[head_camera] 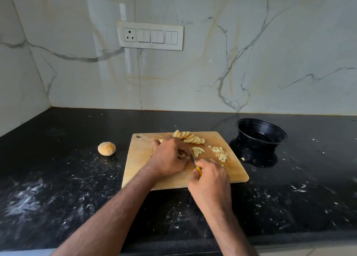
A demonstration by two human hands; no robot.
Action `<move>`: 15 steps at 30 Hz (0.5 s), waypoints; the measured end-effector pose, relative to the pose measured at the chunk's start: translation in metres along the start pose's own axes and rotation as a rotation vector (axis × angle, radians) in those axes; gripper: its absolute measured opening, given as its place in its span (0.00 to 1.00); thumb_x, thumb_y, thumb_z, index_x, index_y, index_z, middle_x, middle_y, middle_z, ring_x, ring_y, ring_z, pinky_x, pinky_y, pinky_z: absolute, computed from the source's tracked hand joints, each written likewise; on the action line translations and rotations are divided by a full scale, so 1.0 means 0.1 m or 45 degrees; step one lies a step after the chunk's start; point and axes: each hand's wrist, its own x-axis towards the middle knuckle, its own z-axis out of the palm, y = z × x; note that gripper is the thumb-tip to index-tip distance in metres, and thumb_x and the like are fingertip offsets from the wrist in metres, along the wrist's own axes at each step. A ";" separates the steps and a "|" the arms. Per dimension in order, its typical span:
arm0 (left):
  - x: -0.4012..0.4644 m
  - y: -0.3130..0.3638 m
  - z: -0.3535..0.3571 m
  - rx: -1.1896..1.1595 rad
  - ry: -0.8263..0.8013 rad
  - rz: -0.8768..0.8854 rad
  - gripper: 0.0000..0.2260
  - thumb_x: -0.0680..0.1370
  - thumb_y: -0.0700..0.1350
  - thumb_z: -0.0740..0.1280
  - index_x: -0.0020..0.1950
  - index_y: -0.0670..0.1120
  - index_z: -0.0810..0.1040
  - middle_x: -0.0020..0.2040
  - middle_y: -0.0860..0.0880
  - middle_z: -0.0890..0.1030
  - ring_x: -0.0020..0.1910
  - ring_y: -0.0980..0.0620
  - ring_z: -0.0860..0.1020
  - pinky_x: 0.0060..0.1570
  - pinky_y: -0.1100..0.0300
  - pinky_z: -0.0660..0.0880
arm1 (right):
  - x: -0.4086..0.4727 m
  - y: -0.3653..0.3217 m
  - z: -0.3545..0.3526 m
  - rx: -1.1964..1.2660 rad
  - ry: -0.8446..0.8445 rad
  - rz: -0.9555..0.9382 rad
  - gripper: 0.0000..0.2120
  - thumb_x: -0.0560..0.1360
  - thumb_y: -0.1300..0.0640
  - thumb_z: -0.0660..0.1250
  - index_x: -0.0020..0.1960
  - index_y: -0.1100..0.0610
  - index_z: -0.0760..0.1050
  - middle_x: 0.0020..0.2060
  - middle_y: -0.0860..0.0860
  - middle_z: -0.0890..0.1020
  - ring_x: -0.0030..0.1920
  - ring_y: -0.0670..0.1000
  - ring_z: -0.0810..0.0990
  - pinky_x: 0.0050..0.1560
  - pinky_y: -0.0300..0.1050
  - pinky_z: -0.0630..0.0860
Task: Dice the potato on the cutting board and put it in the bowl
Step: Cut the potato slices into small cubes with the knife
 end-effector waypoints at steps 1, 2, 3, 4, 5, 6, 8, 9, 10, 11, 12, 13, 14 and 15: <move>0.00 -0.01 -0.02 -0.001 -0.022 0.008 0.09 0.70 0.45 0.69 0.39 0.60 0.81 0.38 0.64 0.76 0.52 0.56 0.72 0.51 0.50 0.58 | 0.00 0.00 0.00 0.004 0.000 0.000 0.12 0.76 0.58 0.68 0.59 0.52 0.82 0.51 0.45 0.81 0.48 0.47 0.80 0.48 0.40 0.79; 0.00 -0.02 -0.03 0.003 -0.045 0.014 0.09 0.70 0.44 0.68 0.39 0.59 0.81 0.39 0.62 0.77 0.52 0.56 0.72 0.51 0.50 0.58 | 0.00 0.00 0.00 0.007 0.000 -0.002 0.12 0.77 0.58 0.68 0.59 0.52 0.82 0.51 0.45 0.81 0.48 0.47 0.80 0.48 0.41 0.79; 0.01 -0.03 -0.05 0.010 -0.063 0.018 0.08 0.70 0.43 0.68 0.39 0.57 0.83 0.40 0.61 0.79 0.52 0.56 0.72 0.52 0.50 0.59 | -0.01 0.00 0.00 0.010 0.001 -0.004 0.12 0.77 0.58 0.68 0.59 0.52 0.82 0.51 0.45 0.81 0.48 0.47 0.81 0.48 0.42 0.80; 0.01 -0.04 -0.07 0.015 -0.077 0.021 0.08 0.70 0.43 0.68 0.41 0.56 0.84 0.41 0.60 0.80 0.52 0.56 0.72 0.54 0.49 0.60 | -0.01 0.00 -0.01 0.013 0.001 -0.006 0.12 0.77 0.58 0.68 0.59 0.52 0.82 0.51 0.45 0.81 0.48 0.47 0.81 0.48 0.42 0.80; 0.01 -0.04 -0.08 0.016 -0.087 0.027 0.08 0.70 0.43 0.69 0.42 0.55 0.85 0.42 0.60 0.80 0.52 0.56 0.72 0.55 0.49 0.61 | -0.01 0.00 -0.01 0.016 0.001 -0.007 0.12 0.77 0.58 0.68 0.59 0.52 0.82 0.51 0.45 0.81 0.49 0.47 0.81 0.48 0.43 0.80; 0.01 -0.05 -0.10 0.011 -0.093 0.034 0.08 0.70 0.43 0.70 0.43 0.55 0.85 0.42 0.60 0.80 0.51 0.57 0.72 0.55 0.49 0.61 | -0.01 0.00 -0.01 0.022 0.002 -0.007 0.12 0.77 0.58 0.68 0.59 0.52 0.82 0.51 0.45 0.81 0.49 0.47 0.81 0.49 0.43 0.80; 0.01 -0.07 -0.14 -0.003 -0.089 0.042 0.05 0.70 0.45 0.73 0.42 0.56 0.85 0.43 0.59 0.80 0.51 0.57 0.72 0.55 0.49 0.61 | 0.00 0.00 -0.01 0.028 0.008 -0.001 0.12 0.77 0.57 0.68 0.59 0.52 0.82 0.51 0.45 0.81 0.48 0.46 0.80 0.49 0.41 0.80; 0.01 -0.07 -0.16 -0.015 -0.082 0.039 0.05 0.70 0.47 0.74 0.41 0.58 0.84 0.43 0.60 0.80 0.50 0.57 0.73 0.54 0.49 0.61 | 0.00 0.00 -0.01 0.028 0.010 0.000 0.12 0.77 0.58 0.68 0.59 0.52 0.82 0.51 0.45 0.81 0.48 0.46 0.80 0.48 0.41 0.80; 0.01 -0.08 -0.19 -0.030 -0.077 0.029 0.07 0.70 0.48 0.76 0.39 0.61 0.83 0.43 0.61 0.79 0.49 0.58 0.73 0.54 0.49 0.61 | 0.00 0.00 -0.01 0.029 0.011 -0.002 0.12 0.77 0.58 0.68 0.59 0.52 0.82 0.51 0.45 0.81 0.48 0.46 0.80 0.48 0.40 0.80; 0.02 -0.09 -0.20 -0.041 -0.079 0.015 0.09 0.69 0.49 0.77 0.36 0.63 0.81 0.42 0.62 0.79 0.49 0.59 0.73 0.55 0.49 0.62 | 0.00 0.00 -0.01 0.030 0.011 -0.005 0.12 0.77 0.58 0.68 0.59 0.52 0.82 0.50 0.45 0.81 0.48 0.46 0.80 0.48 0.40 0.80; 0.02 -0.10 -0.22 -0.047 -0.087 -0.003 0.11 0.69 0.49 0.77 0.34 0.64 0.79 0.41 0.62 0.79 0.49 0.59 0.74 0.56 0.49 0.63 | 0.00 0.00 -0.02 0.031 0.010 -0.009 0.12 0.77 0.58 0.68 0.59 0.52 0.82 0.50 0.45 0.81 0.47 0.46 0.80 0.48 0.40 0.79; 0.02 -0.11 -0.22 -0.050 -0.096 -0.025 0.12 0.69 0.50 0.78 0.34 0.64 0.78 0.41 0.62 0.80 0.49 0.60 0.74 0.58 0.48 0.64 | 0.00 0.01 -0.02 0.032 0.008 -0.014 0.12 0.77 0.58 0.68 0.59 0.52 0.82 0.50 0.45 0.81 0.47 0.45 0.79 0.48 0.40 0.79; 0.02 -0.12 -0.23 -0.054 -0.102 -0.049 0.10 0.69 0.50 0.78 0.35 0.63 0.79 0.42 0.61 0.80 0.49 0.59 0.75 0.61 0.46 0.65 | 0.00 0.01 -0.02 0.030 0.003 -0.018 0.12 0.77 0.58 0.68 0.59 0.52 0.82 0.49 0.45 0.81 0.46 0.45 0.79 0.48 0.40 0.79; 0.02 -0.13 -0.23 -0.057 -0.105 -0.075 0.08 0.69 0.50 0.78 0.37 0.61 0.81 0.43 0.61 0.81 0.50 0.58 0.75 0.62 0.44 0.67 | 0.00 0.01 -0.02 0.025 -0.001 -0.022 0.11 0.77 0.58 0.68 0.59 0.52 0.82 0.49 0.44 0.81 0.45 0.44 0.77 0.47 0.39 0.79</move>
